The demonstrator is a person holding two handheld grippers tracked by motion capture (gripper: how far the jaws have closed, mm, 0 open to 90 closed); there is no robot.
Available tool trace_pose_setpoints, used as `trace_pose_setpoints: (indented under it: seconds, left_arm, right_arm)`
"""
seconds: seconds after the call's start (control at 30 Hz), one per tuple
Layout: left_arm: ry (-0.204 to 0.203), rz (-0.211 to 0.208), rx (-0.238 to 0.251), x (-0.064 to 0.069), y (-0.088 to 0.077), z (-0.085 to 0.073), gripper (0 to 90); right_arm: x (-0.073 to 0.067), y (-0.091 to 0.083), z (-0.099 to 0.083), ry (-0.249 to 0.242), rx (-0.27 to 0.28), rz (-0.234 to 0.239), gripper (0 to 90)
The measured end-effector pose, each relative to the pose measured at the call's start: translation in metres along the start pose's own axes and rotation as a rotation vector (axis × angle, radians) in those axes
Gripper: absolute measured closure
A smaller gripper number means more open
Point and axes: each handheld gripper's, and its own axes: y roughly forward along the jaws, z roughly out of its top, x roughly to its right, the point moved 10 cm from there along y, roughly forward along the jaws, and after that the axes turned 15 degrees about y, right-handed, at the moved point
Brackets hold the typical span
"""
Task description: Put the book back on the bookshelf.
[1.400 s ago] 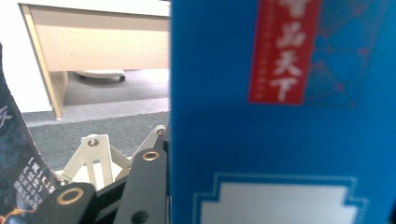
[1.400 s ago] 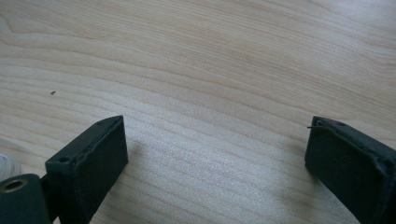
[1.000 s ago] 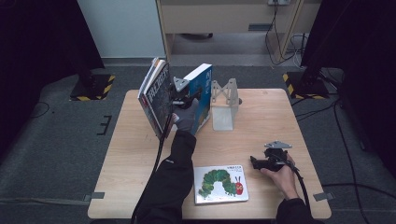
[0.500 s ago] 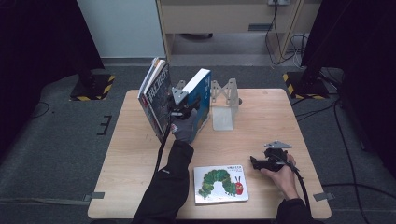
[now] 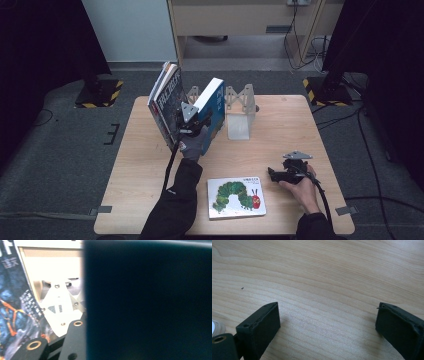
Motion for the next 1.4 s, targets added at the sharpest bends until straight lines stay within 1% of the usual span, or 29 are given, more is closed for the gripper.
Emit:
trace_pose_setpoints:
  seconds: [0.13,0.2,0.27,0.53,0.73,0.87,1.0,1.1,1.17,1.3,1.4]
  left_arm:
    - [-0.007,-0.011,0.010,0.003,-0.003,-0.001,57.3]
    - [0.003,-0.021,0.005,0.005,-0.007,-0.003,57.1]
    - [-0.010,-0.031,0.011,0.005,-0.011,-0.005,56.7]
    - [0.003,-0.053,0.016,0.004,-0.031,-0.017,56.5]
    - [0.009,-0.041,0.030,0.006,-0.033,-0.019,58.1]
    - [0.019,-0.008,-0.013,0.005,-0.032,-0.018,59.6]
    - [-0.009,0.014,-0.027,0.003,-0.030,-0.017,60.2]
    - [-0.008,0.037,-0.029,0.002,-0.027,-0.016,60.3]
    - [-0.020,0.039,-0.032,0.002,-0.025,-0.016,60.3]
    - [-0.022,0.031,-0.040,0.005,-0.019,-0.013,60.2]
    - [-0.036,0.044,-0.047,0.009,-0.014,-0.011,60.1]
  right_arm:
    - [0.000,0.000,-0.001,-0.003,-0.002,0.001,6.0]
    - [0.000,0.000,-0.001,-0.004,-0.002,0.001,6.0]
    - [0.000,0.000,-0.001,-0.003,-0.002,0.001,6.0]
    - [0.000,0.000,-0.001,-0.003,-0.002,0.001,6.0]
    - [0.000,0.000,-0.001,-0.003,-0.002,0.001,6.0]
    - [0.000,0.000,-0.001,-0.003,-0.002,0.001,6.0]
    - [0.000,0.000,-0.001,-0.004,-0.003,0.002,6.0]
    - [-0.001,0.000,0.000,-0.004,-0.003,0.003,5.9]
    - [-0.001,0.000,0.000,-0.003,-0.001,0.001,6.0]
    - [-0.001,0.000,0.000,-0.004,-0.004,0.003,6.0]
    - [-0.001,0.000,0.000,-0.002,-0.003,0.003,6.0]
